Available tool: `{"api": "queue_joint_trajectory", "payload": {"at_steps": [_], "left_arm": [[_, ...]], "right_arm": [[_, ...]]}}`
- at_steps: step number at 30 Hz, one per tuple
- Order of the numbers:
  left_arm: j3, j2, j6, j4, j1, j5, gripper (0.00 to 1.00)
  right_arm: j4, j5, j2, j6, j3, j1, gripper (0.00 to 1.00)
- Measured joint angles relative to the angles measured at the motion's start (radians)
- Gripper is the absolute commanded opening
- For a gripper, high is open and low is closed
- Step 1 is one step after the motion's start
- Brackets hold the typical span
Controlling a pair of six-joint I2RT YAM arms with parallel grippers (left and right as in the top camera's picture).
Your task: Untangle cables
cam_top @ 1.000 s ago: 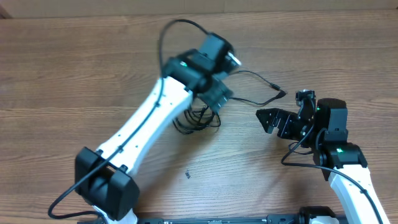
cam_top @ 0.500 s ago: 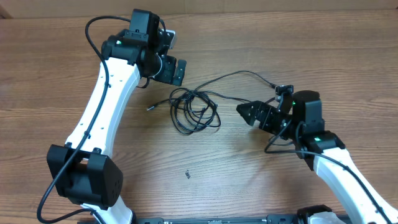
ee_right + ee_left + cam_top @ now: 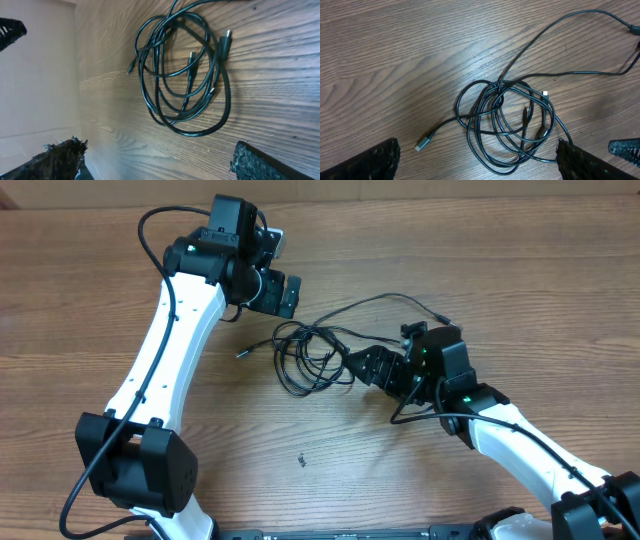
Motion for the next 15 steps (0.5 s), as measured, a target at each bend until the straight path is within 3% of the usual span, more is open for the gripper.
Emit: {"api": "queue_joint_trajectory", "payload": {"at_steps": [15], "left_arm": [[0.0,0.0,0.0,0.0,0.0,0.0,0.99]], "right_arm": [[0.0,0.0,0.0,0.006,0.0,0.0,0.97]]}}
